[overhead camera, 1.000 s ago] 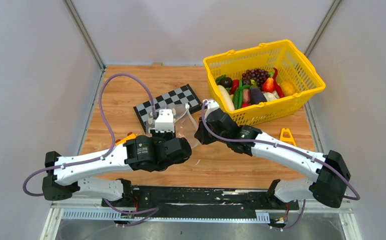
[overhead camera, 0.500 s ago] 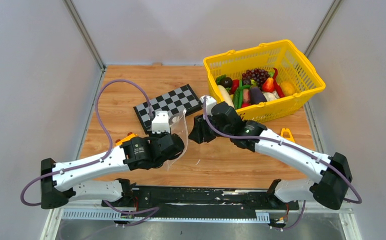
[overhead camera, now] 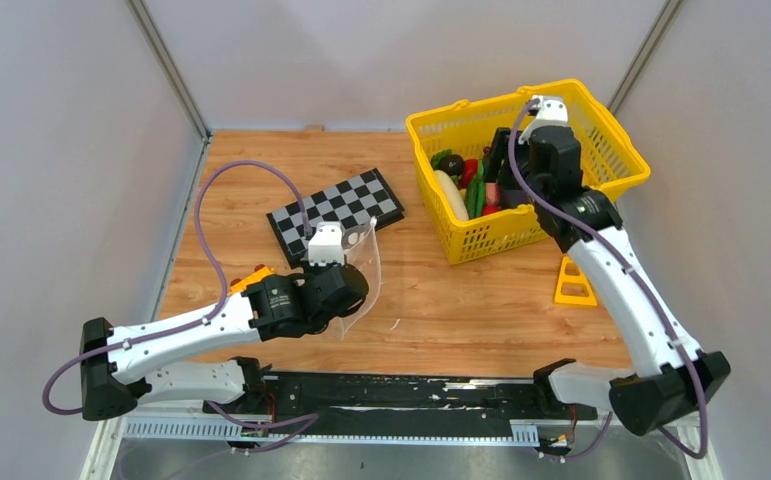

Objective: Place the food in the zip-top bag and seal the zipper
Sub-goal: Open the zipper of the food storage bag at the center of the board, then move the bin to the center of the board.

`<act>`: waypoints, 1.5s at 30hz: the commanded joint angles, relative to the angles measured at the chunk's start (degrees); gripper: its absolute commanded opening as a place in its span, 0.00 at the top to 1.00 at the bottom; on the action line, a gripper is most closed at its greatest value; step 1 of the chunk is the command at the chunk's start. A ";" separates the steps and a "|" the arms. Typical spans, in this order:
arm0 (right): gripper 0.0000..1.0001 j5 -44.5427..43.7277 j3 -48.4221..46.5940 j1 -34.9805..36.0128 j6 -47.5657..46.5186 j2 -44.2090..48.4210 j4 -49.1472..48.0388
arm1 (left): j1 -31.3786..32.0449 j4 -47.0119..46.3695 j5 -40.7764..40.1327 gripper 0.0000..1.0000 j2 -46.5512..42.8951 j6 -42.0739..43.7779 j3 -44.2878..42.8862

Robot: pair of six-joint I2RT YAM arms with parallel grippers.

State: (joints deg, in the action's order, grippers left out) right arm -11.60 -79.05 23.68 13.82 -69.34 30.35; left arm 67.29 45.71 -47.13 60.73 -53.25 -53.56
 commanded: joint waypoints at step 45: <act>0.22 4.99 -11.59 -14.21 -0.49 -24.54 -3.27 | -0.40 -5.78 4.36 1.00 -5.27 7.43 1.16</act>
State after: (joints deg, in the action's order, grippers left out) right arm -8.51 -89.84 11.18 9.06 -89.34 34.04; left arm 67.09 42.76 -43.24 56.47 -47.99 -52.77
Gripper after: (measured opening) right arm 0.776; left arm 0.008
